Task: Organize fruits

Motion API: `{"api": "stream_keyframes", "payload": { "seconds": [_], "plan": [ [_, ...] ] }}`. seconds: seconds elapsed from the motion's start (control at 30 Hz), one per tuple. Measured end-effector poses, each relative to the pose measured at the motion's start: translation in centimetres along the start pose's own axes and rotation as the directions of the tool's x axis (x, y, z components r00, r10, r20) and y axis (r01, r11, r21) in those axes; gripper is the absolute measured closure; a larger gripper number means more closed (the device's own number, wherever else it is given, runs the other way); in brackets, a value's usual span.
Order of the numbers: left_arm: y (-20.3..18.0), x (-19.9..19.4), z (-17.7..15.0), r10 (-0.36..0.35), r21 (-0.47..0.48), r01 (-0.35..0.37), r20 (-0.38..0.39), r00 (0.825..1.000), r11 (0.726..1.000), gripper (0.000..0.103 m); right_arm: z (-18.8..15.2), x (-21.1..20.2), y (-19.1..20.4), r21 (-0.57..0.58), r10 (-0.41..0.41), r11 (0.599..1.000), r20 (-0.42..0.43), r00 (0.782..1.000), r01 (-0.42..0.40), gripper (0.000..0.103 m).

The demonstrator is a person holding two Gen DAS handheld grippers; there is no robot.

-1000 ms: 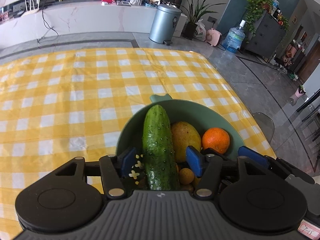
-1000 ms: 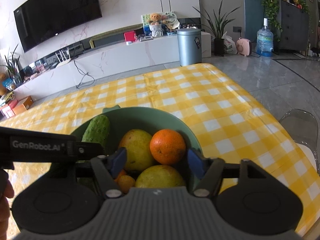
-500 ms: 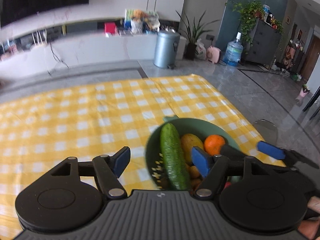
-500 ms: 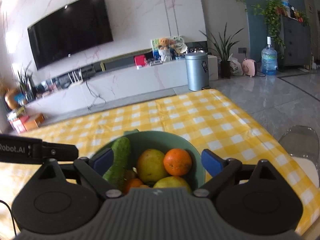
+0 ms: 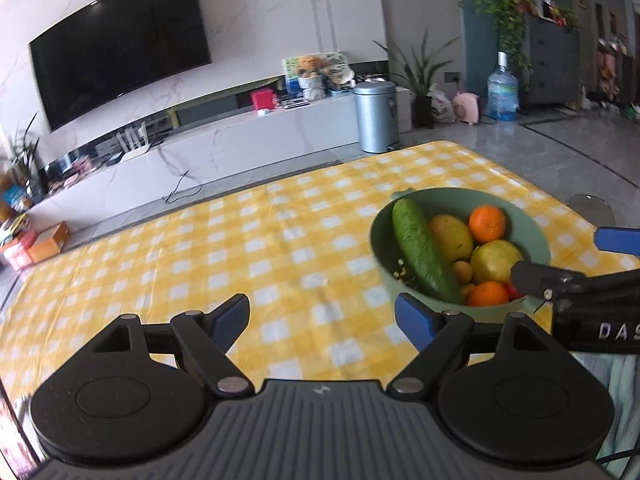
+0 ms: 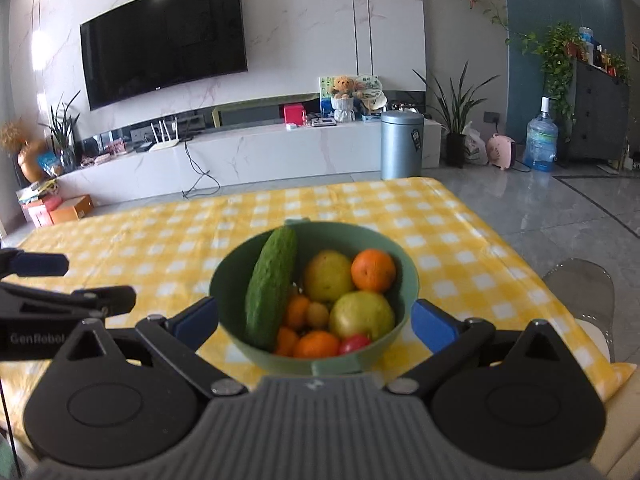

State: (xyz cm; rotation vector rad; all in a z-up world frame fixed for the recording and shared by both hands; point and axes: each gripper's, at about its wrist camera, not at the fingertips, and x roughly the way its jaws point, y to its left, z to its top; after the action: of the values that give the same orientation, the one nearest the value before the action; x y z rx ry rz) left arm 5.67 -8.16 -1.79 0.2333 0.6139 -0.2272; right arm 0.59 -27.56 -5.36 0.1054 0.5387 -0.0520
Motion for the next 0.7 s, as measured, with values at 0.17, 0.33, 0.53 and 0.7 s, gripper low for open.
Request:
{"api": "stream_keyframes", "payload": {
  "seconds": [0.17, 0.33, 0.53, 0.7],
  "plan": [
    [1.1, -0.2, -1.1, 0.01, -0.051, -0.01, -0.003, 1.0, 0.999, 0.006, -1.0, -0.3, 0.7, -0.025, -0.019, 1.0, -0.006, 1.0, 0.019, 0.004],
    [1.9, -0.2, -1.9, 0.008, -0.08, -0.009, -0.016, 1.0, 0.997, 0.006, -1.6, -0.5, 1.5, -0.069, -0.03, 0.997, -0.01, 0.999, 0.03, 0.004],
    [2.7, -0.5, -2.5, 0.009, -0.095, -0.011, -0.02, 1.0, 0.995, 0.006, -1.6, -0.3, 1.8, -0.085, -0.037, 0.996, -0.017, 0.999, 0.036, 0.004],
    [2.9, -0.5, -2.6, 0.009, -0.1, -0.011, -0.016, 1.0, 0.995, 0.006, -1.4, -0.3, 1.8, -0.084, -0.037, 0.996, -0.021, 0.999, 0.035, 0.004]
  ]
}}
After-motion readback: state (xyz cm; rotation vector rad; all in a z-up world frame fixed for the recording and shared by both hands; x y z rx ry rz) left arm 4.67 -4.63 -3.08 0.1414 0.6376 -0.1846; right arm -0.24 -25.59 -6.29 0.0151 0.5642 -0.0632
